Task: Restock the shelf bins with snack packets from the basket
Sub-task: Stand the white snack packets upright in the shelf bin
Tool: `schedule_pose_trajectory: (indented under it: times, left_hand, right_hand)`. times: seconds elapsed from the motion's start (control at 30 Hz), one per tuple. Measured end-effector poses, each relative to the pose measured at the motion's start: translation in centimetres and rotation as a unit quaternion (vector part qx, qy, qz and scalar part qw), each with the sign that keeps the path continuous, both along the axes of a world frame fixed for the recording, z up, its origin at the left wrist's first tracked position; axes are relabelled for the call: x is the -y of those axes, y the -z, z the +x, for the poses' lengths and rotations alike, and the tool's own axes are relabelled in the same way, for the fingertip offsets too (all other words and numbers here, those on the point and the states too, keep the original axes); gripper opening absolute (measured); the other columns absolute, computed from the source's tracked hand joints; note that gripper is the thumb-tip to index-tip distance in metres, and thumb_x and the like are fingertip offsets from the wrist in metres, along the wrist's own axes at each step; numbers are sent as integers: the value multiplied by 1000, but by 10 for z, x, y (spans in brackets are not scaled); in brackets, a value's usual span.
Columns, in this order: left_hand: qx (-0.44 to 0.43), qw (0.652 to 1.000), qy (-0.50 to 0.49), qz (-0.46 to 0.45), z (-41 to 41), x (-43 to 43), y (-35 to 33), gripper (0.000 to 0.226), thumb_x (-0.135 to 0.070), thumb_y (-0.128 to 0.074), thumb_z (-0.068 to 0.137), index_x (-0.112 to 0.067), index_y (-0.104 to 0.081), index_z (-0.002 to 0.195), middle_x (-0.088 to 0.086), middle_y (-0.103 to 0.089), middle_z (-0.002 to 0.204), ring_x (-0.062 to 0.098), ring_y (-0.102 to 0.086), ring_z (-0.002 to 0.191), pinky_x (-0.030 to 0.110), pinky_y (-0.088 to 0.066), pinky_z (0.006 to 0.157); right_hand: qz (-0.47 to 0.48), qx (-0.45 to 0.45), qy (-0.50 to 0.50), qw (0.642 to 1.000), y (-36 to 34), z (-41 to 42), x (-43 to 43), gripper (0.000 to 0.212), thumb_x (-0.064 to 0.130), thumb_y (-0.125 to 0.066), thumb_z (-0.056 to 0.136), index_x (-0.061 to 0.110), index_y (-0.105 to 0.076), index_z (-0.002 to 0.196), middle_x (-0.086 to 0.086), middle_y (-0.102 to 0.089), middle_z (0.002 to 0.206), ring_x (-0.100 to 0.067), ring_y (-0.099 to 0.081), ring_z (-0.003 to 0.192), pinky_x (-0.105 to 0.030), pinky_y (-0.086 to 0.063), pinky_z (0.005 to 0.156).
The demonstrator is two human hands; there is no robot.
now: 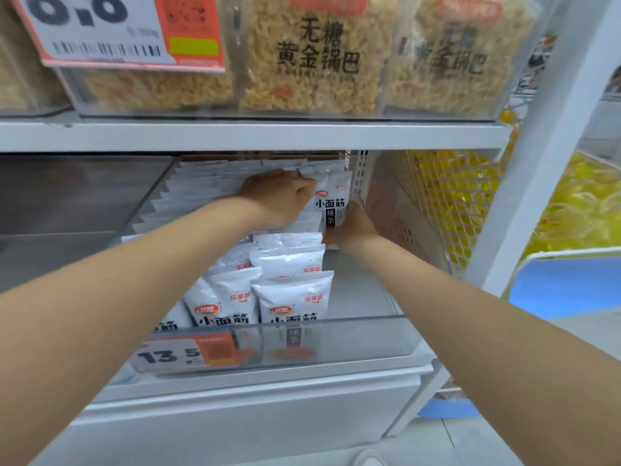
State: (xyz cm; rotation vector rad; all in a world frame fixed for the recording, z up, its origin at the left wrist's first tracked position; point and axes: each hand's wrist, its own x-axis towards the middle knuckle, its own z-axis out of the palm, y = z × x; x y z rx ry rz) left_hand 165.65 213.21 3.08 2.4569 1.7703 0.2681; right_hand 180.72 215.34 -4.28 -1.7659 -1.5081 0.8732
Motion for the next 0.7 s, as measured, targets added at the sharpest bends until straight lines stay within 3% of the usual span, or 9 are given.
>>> schedule_pose_trajectory:
  times: [0.07,0.23,0.33,0.53,0.63,0.7]
  left_hand:
    - [1,1000,1,-1,-1,0,1,44,-38,-18,105,-34,-44,141,-3,-33,155,20,-26,143,42,-21,116]
    - [0,1000,-4,-4,0,0,2,45,-39,-18,105,-37,-34,147,-8,-25,158,17,-19,146,40,-16,118]
    - [-4,1000,-2,-4,1,3,0,44,-36,-17,106,-32,-41,143,-5,-30,157,19,-25,143,40,-19,116]
    - [11,1000,0,-13,0,7,-3,44,-37,-18,106,-33,-38,146,-5,-29,157,18,-23,144,38,-18,118]
    - [48,999,-7,-16,0,11,-6,46,-41,-20,105,-32,-37,146,-6,-32,156,20,-29,142,37,-24,116]
    - [63,997,-23,-25,-2,17,-9,47,-46,-21,104,-33,-39,146,-6,-35,154,22,-34,140,38,-28,114]
  right_hand:
    - [22,2,6,1000,-1,-1,2,53,6,-76,75,10,-46,119,-9,-63,113,-28,-63,104,-43,-55,89]
    - [23,49,-19,998,4,5,9,51,13,-67,89,11,-39,131,-4,-58,124,-22,-55,110,-26,-41,78]
    - [31,47,-7,998,5,5,8,47,14,-69,88,10,-42,126,-5,-58,129,-23,-56,113,-25,-39,77]
    - [-5,46,-3,999,3,5,11,60,23,-74,85,7,-39,131,-8,-55,134,-26,-53,121,-26,-40,82]
    - [-27,20,14,999,-6,7,17,72,27,-79,80,3,-37,133,-8,-53,132,-26,-52,122,-27,-40,83]
    - [-24,-20,13,999,-13,9,24,68,22,-81,78,2,-44,132,-9,-58,126,-24,-56,116,-24,-44,80]
